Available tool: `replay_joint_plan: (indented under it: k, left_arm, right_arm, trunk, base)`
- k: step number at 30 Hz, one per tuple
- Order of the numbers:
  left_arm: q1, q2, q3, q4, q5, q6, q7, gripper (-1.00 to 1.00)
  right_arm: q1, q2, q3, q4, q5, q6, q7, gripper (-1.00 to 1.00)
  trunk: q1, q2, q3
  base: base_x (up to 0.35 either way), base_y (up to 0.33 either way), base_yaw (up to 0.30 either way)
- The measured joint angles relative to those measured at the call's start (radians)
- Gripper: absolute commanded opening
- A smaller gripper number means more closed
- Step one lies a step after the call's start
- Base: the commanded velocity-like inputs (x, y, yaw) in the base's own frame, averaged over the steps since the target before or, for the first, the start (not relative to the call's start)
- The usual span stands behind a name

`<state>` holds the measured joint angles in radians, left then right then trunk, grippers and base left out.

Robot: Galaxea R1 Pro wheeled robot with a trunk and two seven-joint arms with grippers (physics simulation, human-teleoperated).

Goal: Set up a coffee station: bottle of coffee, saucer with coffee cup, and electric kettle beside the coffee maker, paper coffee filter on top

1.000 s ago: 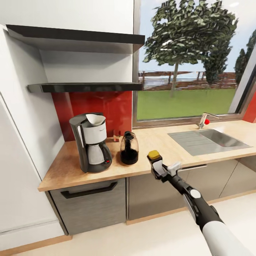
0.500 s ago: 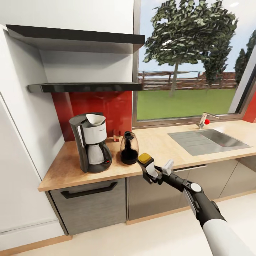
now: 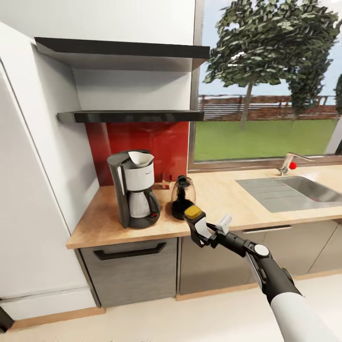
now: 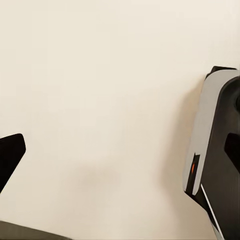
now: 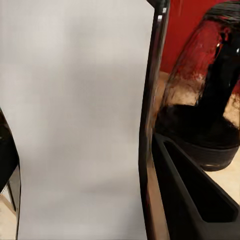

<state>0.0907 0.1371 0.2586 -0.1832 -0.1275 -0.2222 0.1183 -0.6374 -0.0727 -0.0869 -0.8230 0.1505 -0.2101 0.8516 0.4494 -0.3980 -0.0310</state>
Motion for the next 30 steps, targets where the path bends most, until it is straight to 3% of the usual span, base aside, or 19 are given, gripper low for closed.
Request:
replay_joint_plan:
  k: [15, 30]
  left_arm:
    - [0.000, 0.000, 0.000, 0.000, 0.000, 0.000, 0.000, 1.00]
    - [0.000, 0.001, 0.002, -0.001, 0.003, 0.000, 0.002, 1.00]
  right_arm:
    - [0.000, -0.001, 0.000, -0.001, 0.001, 0.000, 0.001, -1.00]
    - [0.000, -0.002, 0.000, 0.000, 0.001, -0.001, 0.001, -1.00]
  trunk:
    - [0.000, 0.000, 0.000]
    - [0.000, 0.000, 0.000]
  base:
    - [0.000, 0.002, 0.278]
    - [0.000, 0.275, 0.279]
